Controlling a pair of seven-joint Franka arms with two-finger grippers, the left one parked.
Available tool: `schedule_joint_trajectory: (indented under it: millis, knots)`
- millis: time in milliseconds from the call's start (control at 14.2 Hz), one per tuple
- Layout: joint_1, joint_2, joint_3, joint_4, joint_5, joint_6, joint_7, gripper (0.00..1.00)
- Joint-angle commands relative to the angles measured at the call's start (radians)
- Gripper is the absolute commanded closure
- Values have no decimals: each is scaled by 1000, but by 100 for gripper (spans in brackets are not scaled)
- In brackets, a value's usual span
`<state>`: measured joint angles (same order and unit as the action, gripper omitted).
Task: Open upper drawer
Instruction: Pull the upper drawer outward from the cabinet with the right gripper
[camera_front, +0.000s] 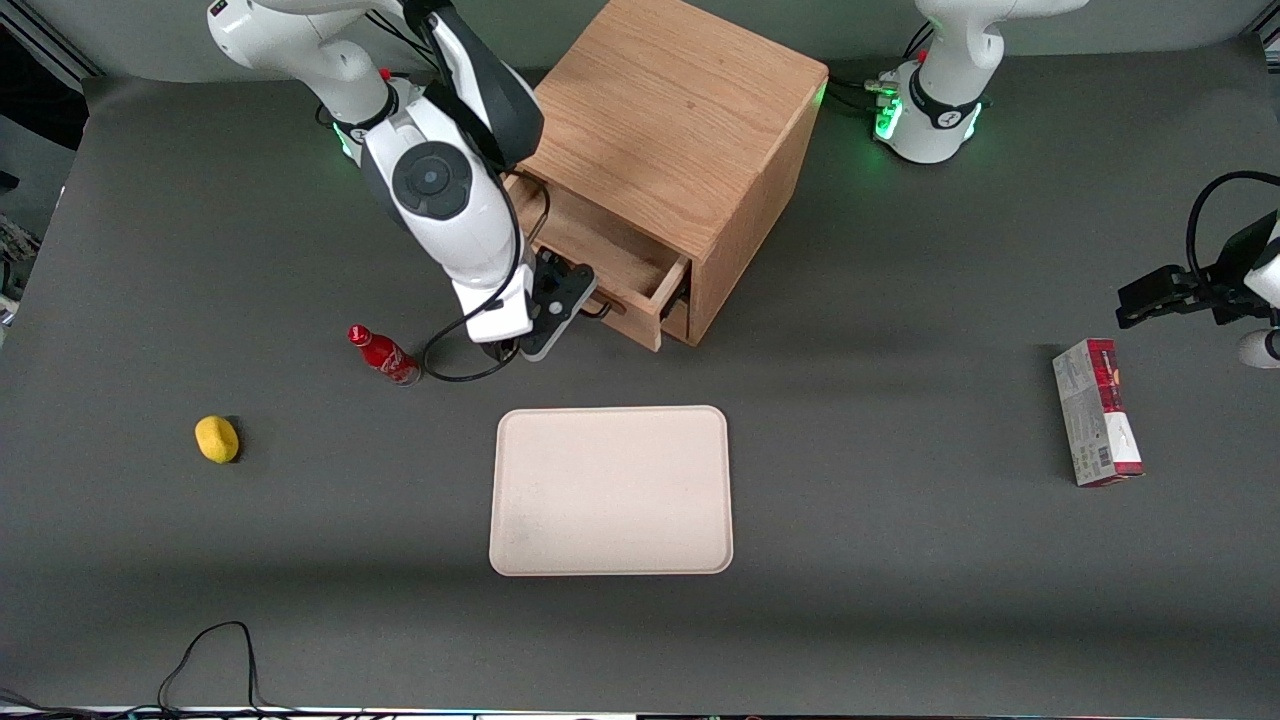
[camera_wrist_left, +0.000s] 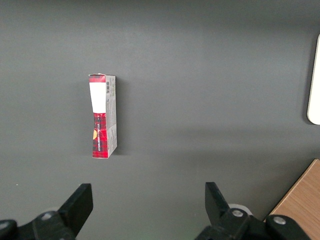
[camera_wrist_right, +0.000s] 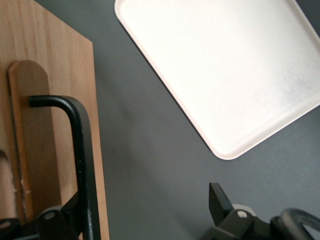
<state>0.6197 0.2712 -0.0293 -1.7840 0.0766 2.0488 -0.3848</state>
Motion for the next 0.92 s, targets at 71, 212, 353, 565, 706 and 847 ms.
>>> schedule_joint_trajectory:
  millis: [71,212,353,565,706,847]
  knots:
    - [-32,43,0,74,-9,-16,-42,0]
    - [-54,63,0,112,-9,-45,-49,0]
    - [-67,85,0,155,-9,-71,-72,0]
    - [-93,100,0,164,-9,-75,-91,0]
    - [-116,112,0,184,-9,-75,-103,0]
    - [-132,115,0,192,-9,-75,-103,0]
